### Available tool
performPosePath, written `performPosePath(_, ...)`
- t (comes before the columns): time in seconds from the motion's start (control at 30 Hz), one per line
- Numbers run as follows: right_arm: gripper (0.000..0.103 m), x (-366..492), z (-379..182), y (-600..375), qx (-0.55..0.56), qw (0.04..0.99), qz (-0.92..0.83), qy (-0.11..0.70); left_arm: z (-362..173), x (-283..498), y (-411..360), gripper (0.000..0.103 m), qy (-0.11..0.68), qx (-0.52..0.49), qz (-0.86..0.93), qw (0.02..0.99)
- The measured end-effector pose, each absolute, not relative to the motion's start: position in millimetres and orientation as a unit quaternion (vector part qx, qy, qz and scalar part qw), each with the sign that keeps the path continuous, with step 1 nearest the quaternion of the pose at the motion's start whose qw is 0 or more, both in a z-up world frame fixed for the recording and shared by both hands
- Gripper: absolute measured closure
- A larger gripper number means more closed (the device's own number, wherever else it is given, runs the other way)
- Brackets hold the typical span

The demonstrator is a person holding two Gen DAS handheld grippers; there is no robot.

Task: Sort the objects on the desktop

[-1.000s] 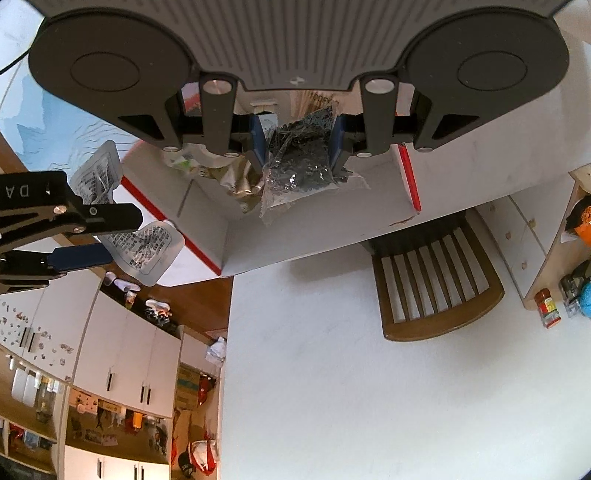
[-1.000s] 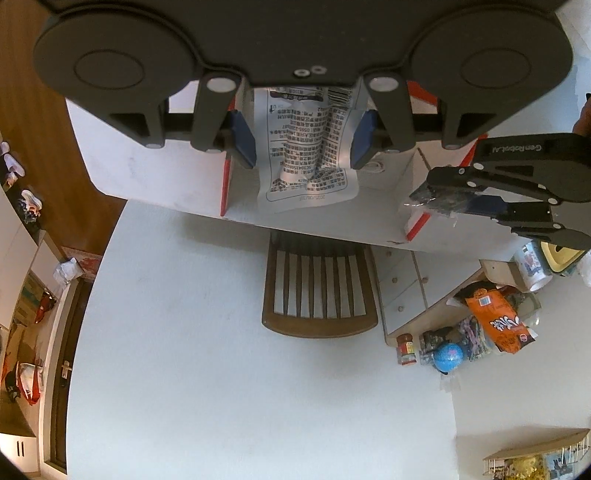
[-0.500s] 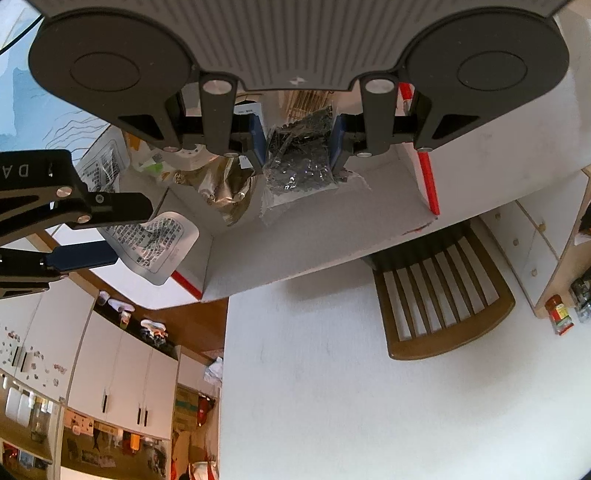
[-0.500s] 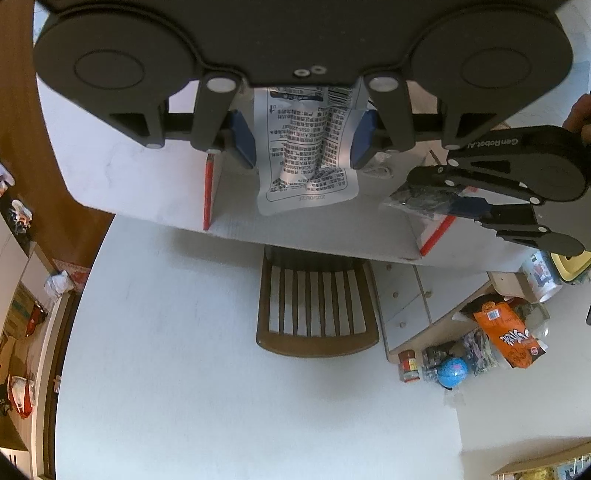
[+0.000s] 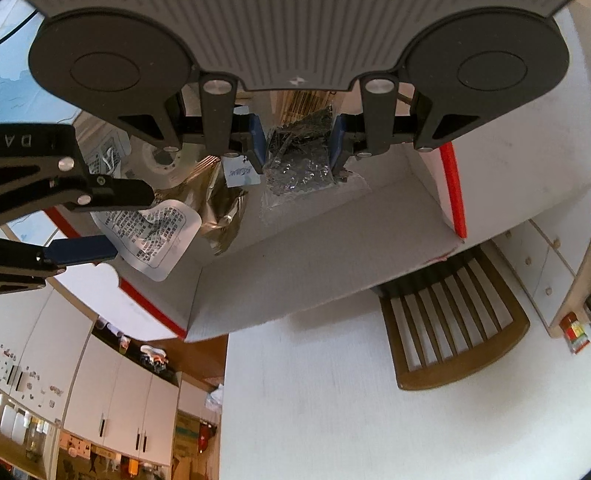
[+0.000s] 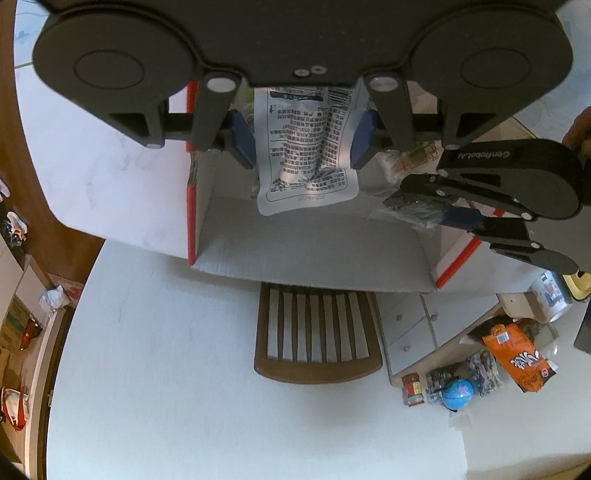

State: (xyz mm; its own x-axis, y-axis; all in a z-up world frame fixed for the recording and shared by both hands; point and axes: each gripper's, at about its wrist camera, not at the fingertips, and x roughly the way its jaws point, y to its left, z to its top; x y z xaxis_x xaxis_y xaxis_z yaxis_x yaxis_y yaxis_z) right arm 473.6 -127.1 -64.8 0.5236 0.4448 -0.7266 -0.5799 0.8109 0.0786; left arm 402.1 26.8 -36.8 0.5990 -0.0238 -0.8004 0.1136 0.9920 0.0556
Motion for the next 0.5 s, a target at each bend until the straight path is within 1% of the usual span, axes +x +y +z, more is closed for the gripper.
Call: performPosePath(0.5,0.048,476,-88,-123,-0.090,0.858,0.289,0.416,-69,429,23,0.069,0.515,0.069,-0.058,0.852)
